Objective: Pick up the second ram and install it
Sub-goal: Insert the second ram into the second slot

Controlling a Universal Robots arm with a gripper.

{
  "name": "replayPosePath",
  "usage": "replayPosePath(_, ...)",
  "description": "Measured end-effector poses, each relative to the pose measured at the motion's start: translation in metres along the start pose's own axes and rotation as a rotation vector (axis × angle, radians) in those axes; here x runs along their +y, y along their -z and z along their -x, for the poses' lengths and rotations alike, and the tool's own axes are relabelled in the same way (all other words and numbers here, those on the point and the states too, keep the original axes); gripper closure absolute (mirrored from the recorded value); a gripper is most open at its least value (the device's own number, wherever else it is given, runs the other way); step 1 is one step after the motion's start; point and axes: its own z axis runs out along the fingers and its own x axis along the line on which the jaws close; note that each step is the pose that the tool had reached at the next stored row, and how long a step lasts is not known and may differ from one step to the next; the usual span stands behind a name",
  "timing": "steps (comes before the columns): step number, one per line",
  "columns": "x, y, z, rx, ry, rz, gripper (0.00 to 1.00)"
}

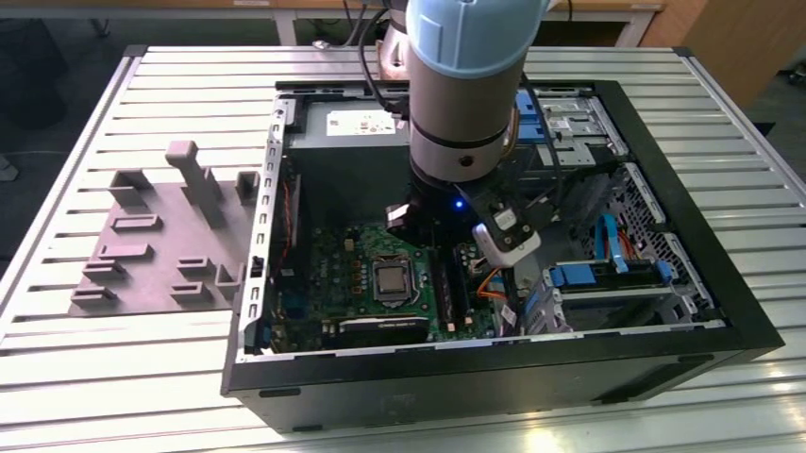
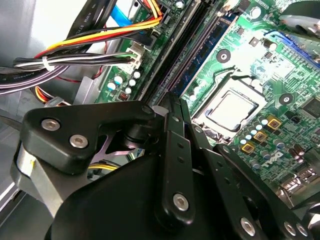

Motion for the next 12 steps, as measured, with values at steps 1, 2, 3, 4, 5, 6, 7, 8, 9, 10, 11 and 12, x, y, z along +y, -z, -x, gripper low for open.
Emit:
replayPosePath(1,-0.0001,-0.0002,0.0,0.0,0.0,0.0,0.88)
replayPosePath(2,-0.0002,-0.0005,-0.0001,0.0,0.0,0.0001,0.88)
replayPosePath(3,-0.0003,-0.0007,-0.0001,0.0,0.0,0.0,0.88)
replayPosePath(4,-0.0004,-0.0008,-0.0002,0.0,0.0,-0.0001,0.88)
replayPosePath(5,-0.0004,-0.0009,-0.0001,0.0,0.0,-0.0003,0.88)
replayPosePath(6,-0.0004,-0.0011,-0.0001,0.0001,0.0,-0.0003,0.88)
replayPosePath(7,-0.0005,-0.0016,-0.0001,0.0,0.0,-0.0001,0.88)
replayPosePath(8,-0.0005,-0.0019,-0.0002,0.0,0.0,-0.0001,0.88)
replayPosePath(9,-0.0005,-0.002,-0.0002,0.0001,0.0,-0.0003,0.88)
replayPosePath(10,-0.0005,-0.002,-0.0002,0.0001,0.0,-0.0004,0.88)
replayPosePath(11,-0.0005,-0.002,-0.0002,0.0001,0.0,-0.0005,0.88)
replayPosePath(12,-0.0005,-0.002,-0.0002,0.0001,0.0,-0.0004,0.88)
